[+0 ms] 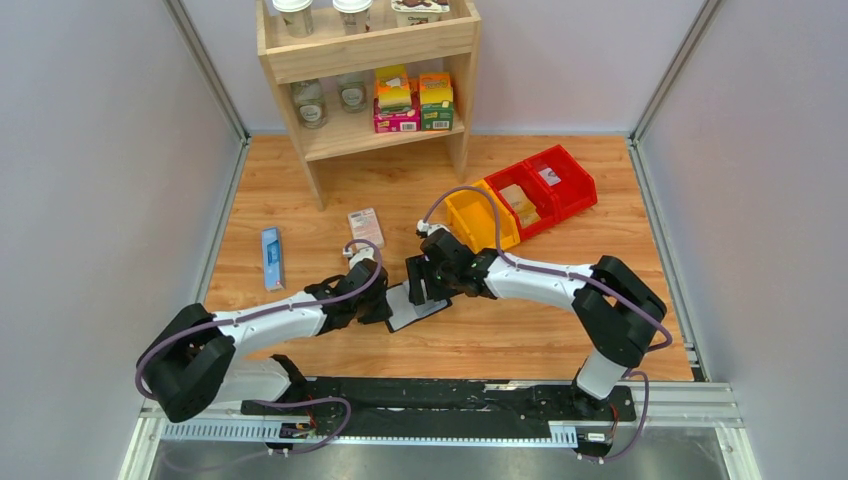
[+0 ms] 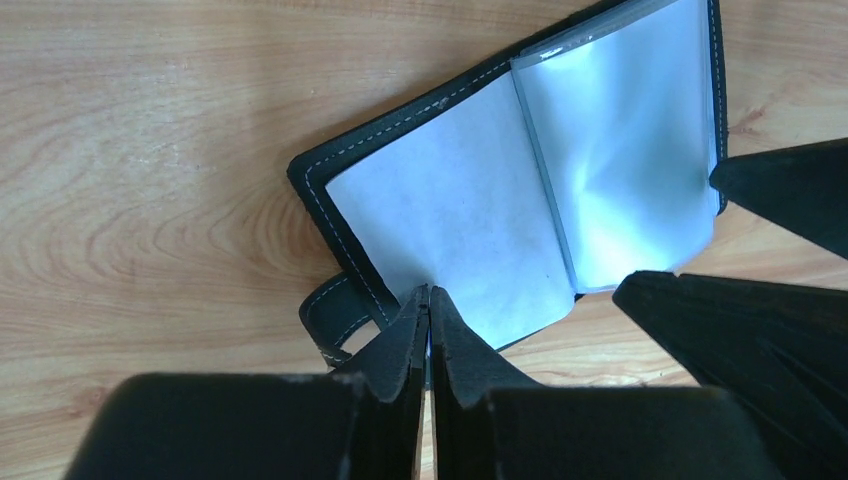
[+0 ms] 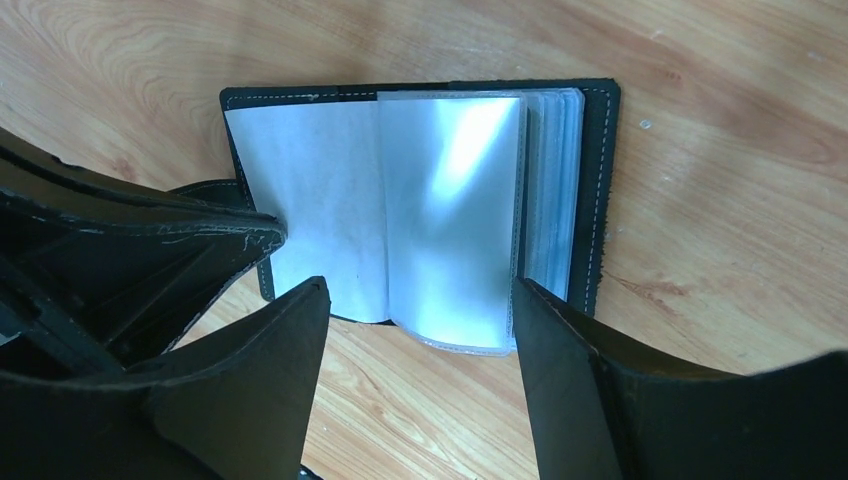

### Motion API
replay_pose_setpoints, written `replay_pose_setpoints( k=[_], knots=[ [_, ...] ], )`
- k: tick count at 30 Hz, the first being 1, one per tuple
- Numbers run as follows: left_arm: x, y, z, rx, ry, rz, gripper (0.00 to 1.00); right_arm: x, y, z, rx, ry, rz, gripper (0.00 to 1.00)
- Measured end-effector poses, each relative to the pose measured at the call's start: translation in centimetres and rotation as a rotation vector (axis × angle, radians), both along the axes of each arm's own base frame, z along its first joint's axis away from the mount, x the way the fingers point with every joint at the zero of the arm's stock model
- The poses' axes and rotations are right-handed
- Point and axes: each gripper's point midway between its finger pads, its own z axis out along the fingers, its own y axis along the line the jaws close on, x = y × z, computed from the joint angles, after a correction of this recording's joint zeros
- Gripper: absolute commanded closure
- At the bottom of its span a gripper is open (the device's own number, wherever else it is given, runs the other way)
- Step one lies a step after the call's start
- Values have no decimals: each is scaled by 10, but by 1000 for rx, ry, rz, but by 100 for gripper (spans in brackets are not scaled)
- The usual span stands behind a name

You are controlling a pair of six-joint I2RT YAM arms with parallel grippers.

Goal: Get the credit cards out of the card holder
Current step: Remove the credit card from the card holder.

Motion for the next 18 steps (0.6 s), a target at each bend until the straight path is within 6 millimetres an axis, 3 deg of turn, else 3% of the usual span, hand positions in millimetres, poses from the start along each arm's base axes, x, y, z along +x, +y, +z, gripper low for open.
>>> replay_pose_setpoints(
  k=[11, 18],
  knots=[
    [0, 0, -3, -6, 11, 18, 94, -7, 5, -4, 18, 37, 29, 35],
    [-1, 0, -3, -20, 2, 19, 94, -20, 27, 7, 134, 82, 113, 40]
  ],
)
